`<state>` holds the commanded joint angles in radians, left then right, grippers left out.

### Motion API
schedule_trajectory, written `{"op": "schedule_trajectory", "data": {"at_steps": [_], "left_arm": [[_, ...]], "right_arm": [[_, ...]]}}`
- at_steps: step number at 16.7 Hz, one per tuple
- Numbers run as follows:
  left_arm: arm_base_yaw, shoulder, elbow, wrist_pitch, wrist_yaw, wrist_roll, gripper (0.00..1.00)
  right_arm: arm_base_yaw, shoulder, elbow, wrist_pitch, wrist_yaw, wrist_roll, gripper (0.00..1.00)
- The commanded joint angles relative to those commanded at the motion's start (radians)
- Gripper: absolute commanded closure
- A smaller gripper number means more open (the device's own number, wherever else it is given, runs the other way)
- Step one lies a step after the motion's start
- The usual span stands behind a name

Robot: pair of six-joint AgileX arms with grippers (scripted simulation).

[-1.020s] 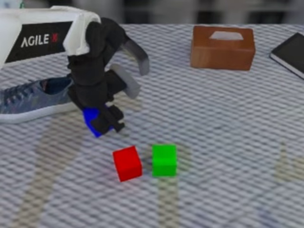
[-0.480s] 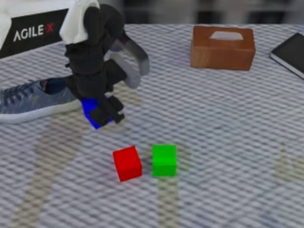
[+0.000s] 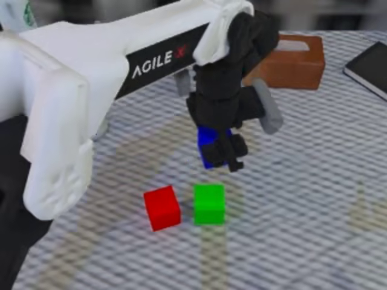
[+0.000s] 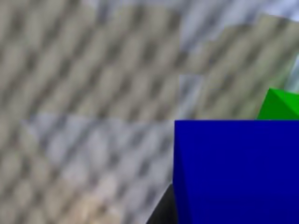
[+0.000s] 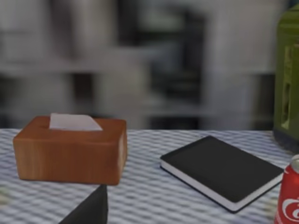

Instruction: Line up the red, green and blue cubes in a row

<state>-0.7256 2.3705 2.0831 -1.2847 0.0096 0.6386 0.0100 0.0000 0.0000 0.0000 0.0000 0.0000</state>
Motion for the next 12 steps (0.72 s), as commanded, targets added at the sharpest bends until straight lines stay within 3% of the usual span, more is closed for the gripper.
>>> {"op": "schedule_trajectory", "data": {"at_steps": [5,12], "left_arm": [[-0.161,0.095,0.197,-0.098,0.001,0.047,1.00],[-0.167,0.096,0.187,-0.083,0.001,0.051,1.00]], "right_arm": [[0.000,0.000,0.000,0.000,0.000,0.000,0.00],[0.000,0.000,0.000,0.000,0.000,0.000,0.00]]}}
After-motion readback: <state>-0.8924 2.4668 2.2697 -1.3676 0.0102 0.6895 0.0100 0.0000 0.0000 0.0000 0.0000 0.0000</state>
